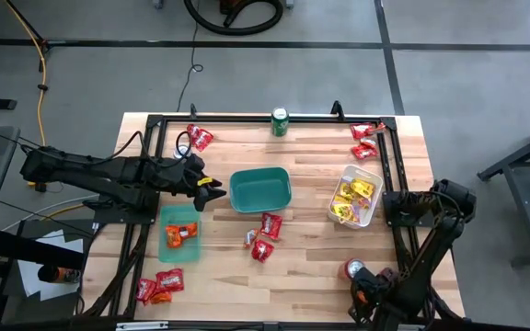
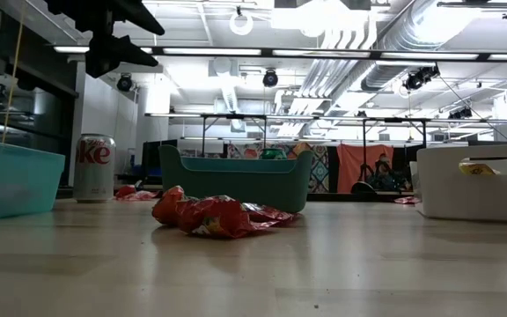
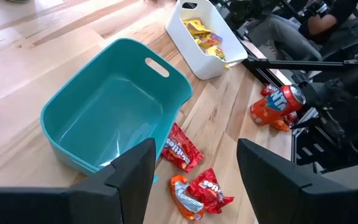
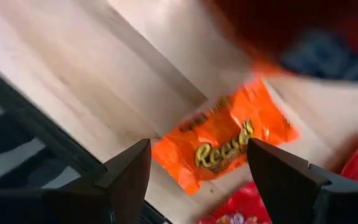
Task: Sort candy
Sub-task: Put the orange chocolate into the light green bin
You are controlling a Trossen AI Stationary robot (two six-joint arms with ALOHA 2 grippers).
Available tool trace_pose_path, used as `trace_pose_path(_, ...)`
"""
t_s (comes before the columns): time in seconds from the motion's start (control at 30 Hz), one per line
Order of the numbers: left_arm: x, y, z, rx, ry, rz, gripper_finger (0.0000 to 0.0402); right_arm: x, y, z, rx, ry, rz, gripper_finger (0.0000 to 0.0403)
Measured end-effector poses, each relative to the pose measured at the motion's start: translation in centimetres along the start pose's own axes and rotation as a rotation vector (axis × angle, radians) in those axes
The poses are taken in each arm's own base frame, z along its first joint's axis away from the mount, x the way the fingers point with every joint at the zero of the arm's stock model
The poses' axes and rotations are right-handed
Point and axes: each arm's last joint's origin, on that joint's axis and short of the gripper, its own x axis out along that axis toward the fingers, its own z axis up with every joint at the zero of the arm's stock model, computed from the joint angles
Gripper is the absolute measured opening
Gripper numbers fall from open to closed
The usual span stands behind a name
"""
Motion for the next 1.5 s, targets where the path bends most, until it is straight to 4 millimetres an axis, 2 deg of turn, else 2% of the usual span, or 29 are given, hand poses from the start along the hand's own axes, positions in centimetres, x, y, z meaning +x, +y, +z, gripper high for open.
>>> trace_pose_path(0.23,0.0,0.0,0.0,0.003,0.0,0.0,0.0213,-2.6,1.6,-0.1,-0.255,-0.003,0.048,0.0261)
trace_pose_path(0.33,0.0,0.0,0.0,0.011,0.0,0.001,0.0213,-3.1,2.0,-0.3,-0.339,0.033,0.059,0.0261)
trace_pose_path(0.67,0.0,0.0,0.0,0.009,0.0,0.001,0.0213,0.9,2.5,-1.3,-0.37,0.098,-0.074,0.0261)
trace_pose_path(1.1,0.0,0.0,0.0,0.026,0.0,0.001,0.0213,4.0,2.6,-1.6,-0.366,0.073,-0.163,0.0252)
trace_pose_path(1.17,0.0,0.0,0.0,0.026,0.0,0.001,0.0213,4.0,2.7,-1.5,-0.362,0.081,-0.164,0.0231)
trace_pose_path(1.23,0.0,0.0,0.0,0.026,0.0,0.001,0.0213,4.0,2.6,-1.4,-0.359,0.09,-0.171,0.0193)
trace_pose_path(1.4,0.0,0.0,0.0,0.027,0.0,0.001,0.0213,3.1,2.7,-1.5,-0.359,0.143,-0.132,0.0031)
trace_pose_path(1.43,0.0,0.0,0.0,0.027,0.0,0.001,0.0213,2.8,2.7,-1.5,-0.361,0.15,-0.114,0.0018)
trace_pose_path(1.5,0.0,0.0,0.0,0.038,0.0,0.001,0.0213,1.8,2.7,-1.4,-0.354,0.156,-0.086,0.0022)
